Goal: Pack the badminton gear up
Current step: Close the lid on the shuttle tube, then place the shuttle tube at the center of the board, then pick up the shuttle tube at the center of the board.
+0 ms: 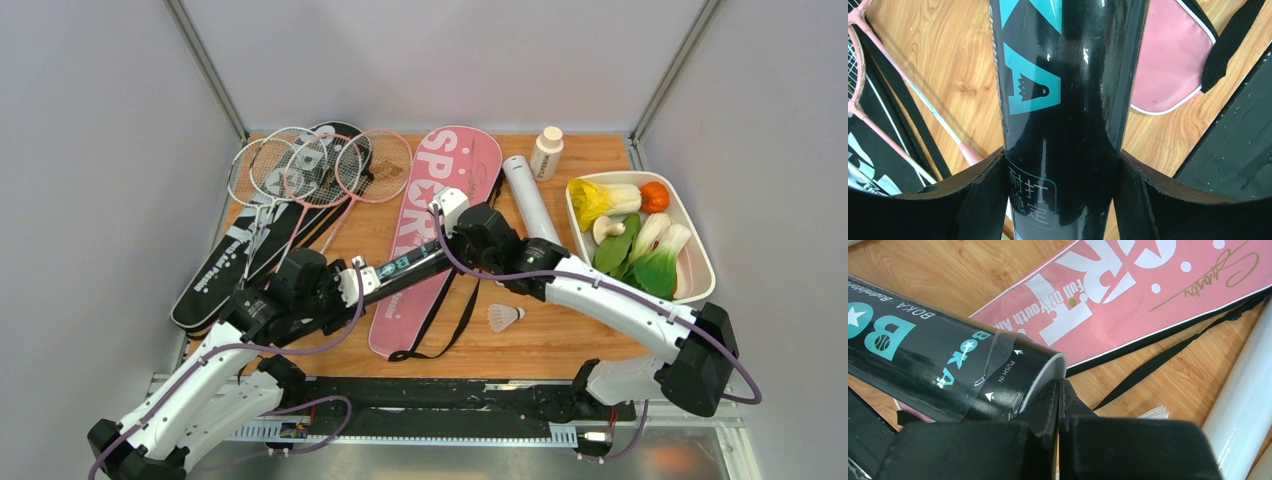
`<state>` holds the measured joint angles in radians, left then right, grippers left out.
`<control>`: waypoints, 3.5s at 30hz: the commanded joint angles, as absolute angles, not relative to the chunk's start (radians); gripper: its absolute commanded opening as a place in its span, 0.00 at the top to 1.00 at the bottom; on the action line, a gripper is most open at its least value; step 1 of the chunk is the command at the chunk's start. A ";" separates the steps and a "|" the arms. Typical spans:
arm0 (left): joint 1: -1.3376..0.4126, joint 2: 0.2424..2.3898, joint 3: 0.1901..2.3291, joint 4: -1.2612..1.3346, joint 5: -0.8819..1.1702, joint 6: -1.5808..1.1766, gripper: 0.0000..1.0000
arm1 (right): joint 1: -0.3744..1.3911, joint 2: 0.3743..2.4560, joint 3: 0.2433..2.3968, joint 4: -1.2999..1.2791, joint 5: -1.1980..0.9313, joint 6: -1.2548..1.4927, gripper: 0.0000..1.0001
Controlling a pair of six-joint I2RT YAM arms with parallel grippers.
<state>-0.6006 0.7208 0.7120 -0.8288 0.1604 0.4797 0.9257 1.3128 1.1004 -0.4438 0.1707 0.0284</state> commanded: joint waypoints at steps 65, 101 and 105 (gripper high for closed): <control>-0.496 1.377 0.846 -0.358 -0.323 -0.273 0.28 | 0.800 0.837 0.794 -0.481 0.447 0.580 0.10; -0.496 0.579 0.604 -0.247 -0.124 -0.097 0.13 | 0.303 1.942 1.361 -0.419 0.391 -0.197 0.08; -0.496 0.576 0.608 -0.253 -0.154 -0.092 0.13 | 0.291 1.976 1.381 -0.432 0.376 -0.206 0.14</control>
<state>-0.4973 0.5880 0.5945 -0.2970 -0.1150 -0.1207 0.3016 1.9457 1.3392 -0.4213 0.3866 -0.1684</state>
